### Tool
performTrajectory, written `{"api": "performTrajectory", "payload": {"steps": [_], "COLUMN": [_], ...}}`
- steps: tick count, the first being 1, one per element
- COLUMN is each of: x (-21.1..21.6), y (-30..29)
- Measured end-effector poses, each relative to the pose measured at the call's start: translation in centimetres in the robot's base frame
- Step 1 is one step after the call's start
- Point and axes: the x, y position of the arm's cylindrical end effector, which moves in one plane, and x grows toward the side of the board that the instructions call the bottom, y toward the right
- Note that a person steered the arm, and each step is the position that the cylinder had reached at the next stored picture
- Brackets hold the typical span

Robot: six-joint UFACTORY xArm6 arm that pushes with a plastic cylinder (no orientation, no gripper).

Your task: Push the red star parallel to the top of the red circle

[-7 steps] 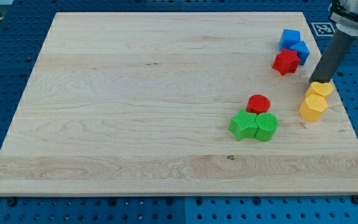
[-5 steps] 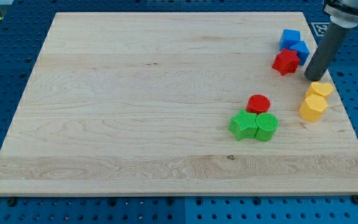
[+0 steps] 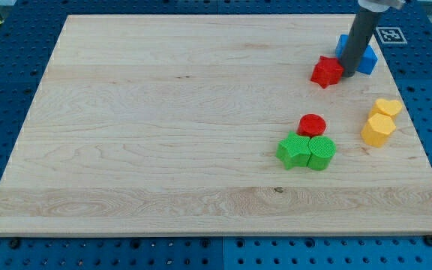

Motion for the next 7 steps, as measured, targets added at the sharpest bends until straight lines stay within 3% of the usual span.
{"api": "performTrajectory", "payload": {"steps": [2, 4, 7], "x": [0.3, 3.2, 1.4], "y": [-0.3, -2.1, -2.3]}}
